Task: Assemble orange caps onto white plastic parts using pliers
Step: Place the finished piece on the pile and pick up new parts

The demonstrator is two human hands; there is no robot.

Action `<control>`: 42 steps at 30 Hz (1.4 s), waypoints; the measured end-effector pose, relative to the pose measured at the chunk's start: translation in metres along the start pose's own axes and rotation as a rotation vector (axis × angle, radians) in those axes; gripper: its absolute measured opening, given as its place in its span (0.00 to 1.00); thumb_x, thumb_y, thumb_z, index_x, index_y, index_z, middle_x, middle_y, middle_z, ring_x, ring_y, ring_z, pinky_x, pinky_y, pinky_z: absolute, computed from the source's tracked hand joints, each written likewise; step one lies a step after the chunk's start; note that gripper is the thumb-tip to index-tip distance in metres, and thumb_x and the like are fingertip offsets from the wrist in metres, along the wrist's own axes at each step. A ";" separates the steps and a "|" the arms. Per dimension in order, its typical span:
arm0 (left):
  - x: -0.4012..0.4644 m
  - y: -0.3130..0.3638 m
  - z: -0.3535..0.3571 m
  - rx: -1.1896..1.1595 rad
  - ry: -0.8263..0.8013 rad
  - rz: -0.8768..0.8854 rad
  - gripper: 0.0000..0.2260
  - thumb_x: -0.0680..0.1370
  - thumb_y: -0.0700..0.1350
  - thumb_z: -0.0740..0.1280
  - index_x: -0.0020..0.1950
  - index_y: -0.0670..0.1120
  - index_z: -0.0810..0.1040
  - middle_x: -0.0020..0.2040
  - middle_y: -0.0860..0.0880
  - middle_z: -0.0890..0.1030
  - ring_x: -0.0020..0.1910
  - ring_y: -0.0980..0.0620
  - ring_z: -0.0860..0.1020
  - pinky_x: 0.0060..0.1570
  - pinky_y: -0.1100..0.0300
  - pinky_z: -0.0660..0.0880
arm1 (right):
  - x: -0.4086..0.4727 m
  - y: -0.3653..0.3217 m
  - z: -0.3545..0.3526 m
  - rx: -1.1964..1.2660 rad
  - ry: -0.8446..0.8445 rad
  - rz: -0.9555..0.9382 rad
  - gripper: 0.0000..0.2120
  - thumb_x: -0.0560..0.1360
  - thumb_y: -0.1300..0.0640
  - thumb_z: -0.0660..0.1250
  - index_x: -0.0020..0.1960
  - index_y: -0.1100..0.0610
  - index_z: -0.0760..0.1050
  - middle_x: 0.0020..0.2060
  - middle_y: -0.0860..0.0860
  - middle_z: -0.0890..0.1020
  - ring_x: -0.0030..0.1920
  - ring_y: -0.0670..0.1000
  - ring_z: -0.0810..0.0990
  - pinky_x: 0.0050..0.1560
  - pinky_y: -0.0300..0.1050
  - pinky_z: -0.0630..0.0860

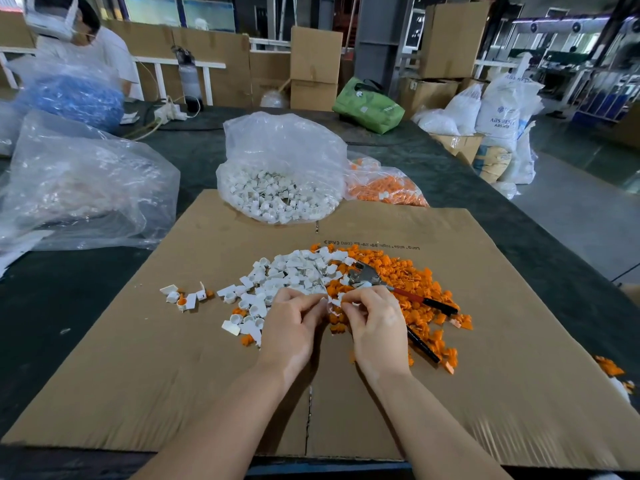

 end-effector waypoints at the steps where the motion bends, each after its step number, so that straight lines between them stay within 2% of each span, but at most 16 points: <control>1: 0.002 -0.001 0.000 -0.017 0.018 -0.007 0.06 0.77 0.46 0.67 0.50 0.47 0.83 0.42 0.54 0.72 0.42 0.70 0.72 0.42 0.81 0.64 | 0.001 0.000 0.000 0.008 0.016 0.010 0.04 0.75 0.62 0.68 0.47 0.59 0.81 0.44 0.50 0.79 0.49 0.49 0.75 0.50 0.36 0.69; 4: 0.003 -0.003 0.002 -0.038 0.023 -0.018 0.06 0.77 0.47 0.67 0.49 0.50 0.83 0.43 0.55 0.77 0.44 0.65 0.76 0.43 0.76 0.67 | 0.000 0.002 0.000 0.050 0.038 0.008 0.04 0.75 0.63 0.67 0.47 0.59 0.81 0.42 0.49 0.81 0.47 0.50 0.78 0.51 0.45 0.74; 6: 0.001 -0.004 0.003 -0.035 0.008 -0.011 0.07 0.77 0.49 0.67 0.52 0.53 0.83 0.44 0.59 0.80 0.46 0.65 0.76 0.44 0.76 0.68 | -0.002 0.003 0.001 0.085 0.044 0.008 0.04 0.75 0.62 0.67 0.47 0.57 0.81 0.41 0.47 0.82 0.47 0.49 0.79 0.50 0.47 0.76; 10: -0.002 -0.005 0.003 -0.079 -0.011 0.002 0.07 0.78 0.47 0.66 0.52 0.56 0.82 0.44 0.63 0.81 0.45 0.69 0.77 0.45 0.79 0.68 | -0.004 0.005 0.001 0.102 0.059 0.018 0.03 0.75 0.60 0.68 0.47 0.55 0.80 0.41 0.46 0.82 0.46 0.46 0.79 0.50 0.45 0.76; 14: -0.003 -0.008 0.003 -0.161 -0.025 -0.043 0.07 0.78 0.44 0.65 0.52 0.55 0.80 0.40 0.58 0.82 0.40 0.63 0.80 0.43 0.74 0.73 | -0.005 0.005 0.002 0.098 0.062 -0.010 0.01 0.75 0.58 0.69 0.45 0.54 0.79 0.40 0.45 0.81 0.44 0.45 0.79 0.47 0.44 0.76; 17: -0.003 -0.010 0.005 -0.174 -0.026 -0.058 0.05 0.78 0.43 0.66 0.47 0.53 0.79 0.38 0.55 0.82 0.37 0.61 0.81 0.42 0.68 0.76 | -0.006 0.005 0.004 0.108 0.050 -0.033 0.01 0.74 0.58 0.70 0.44 0.55 0.79 0.39 0.46 0.81 0.42 0.46 0.79 0.44 0.44 0.76; 20: -0.003 -0.011 0.005 -0.192 -0.029 -0.054 0.07 0.77 0.42 0.67 0.43 0.54 0.76 0.37 0.53 0.81 0.35 0.61 0.81 0.40 0.68 0.76 | -0.007 0.004 0.004 0.042 0.075 -0.061 0.02 0.74 0.58 0.70 0.43 0.56 0.78 0.38 0.46 0.80 0.41 0.46 0.77 0.43 0.37 0.73; 25: -0.004 -0.012 0.005 -0.218 -0.046 -0.054 0.07 0.78 0.42 0.66 0.42 0.54 0.75 0.36 0.53 0.81 0.35 0.59 0.81 0.40 0.66 0.76 | -0.009 -0.001 0.002 -0.006 0.108 -0.128 0.03 0.73 0.59 0.71 0.41 0.57 0.78 0.35 0.46 0.79 0.38 0.47 0.76 0.42 0.44 0.74; 31: -0.003 -0.010 0.006 -0.150 -0.068 -0.018 0.06 0.78 0.43 0.65 0.43 0.52 0.75 0.34 0.54 0.80 0.34 0.62 0.79 0.34 0.73 0.71 | -0.009 -0.001 0.002 -0.016 0.097 -0.125 0.04 0.73 0.59 0.71 0.40 0.58 0.78 0.35 0.46 0.79 0.38 0.47 0.76 0.43 0.47 0.75; 34: -0.004 -0.011 0.005 -0.176 -0.061 -0.028 0.07 0.78 0.43 0.65 0.43 0.54 0.75 0.36 0.53 0.80 0.35 0.62 0.80 0.35 0.72 0.73 | -0.009 -0.001 0.003 -0.036 0.080 -0.128 0.05 0.73 0.59 0.71 0.40 0.58 0.78 0.34 0.47 0.79 0.37 0.48 0.76 0.43 0.48 0.75; 42: -0.004 -0.014 0.006 -0.233 -0.043 -0.055 0.06 0.78 0.42 0.65 0.43 0.54 0.75 0.36 0.53 0.81 0.36 0.59 0.81 0.39 0.65 0.76 | -0.010 -0.006 0.004 -0.087 0.046 -0.176 0.05 0.73 0.59 0.71 0.39 0.58 0.78 0.32 0.47 0.79 0.35 0.48 0.76 0.42 0.45 0.72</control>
Point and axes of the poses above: each hand's wrist, its own x-axis towards the middle knuckle, its own z-axis out of the palm, y = z × x, the point moved 5 cm from there along x, towards the middle knuckle
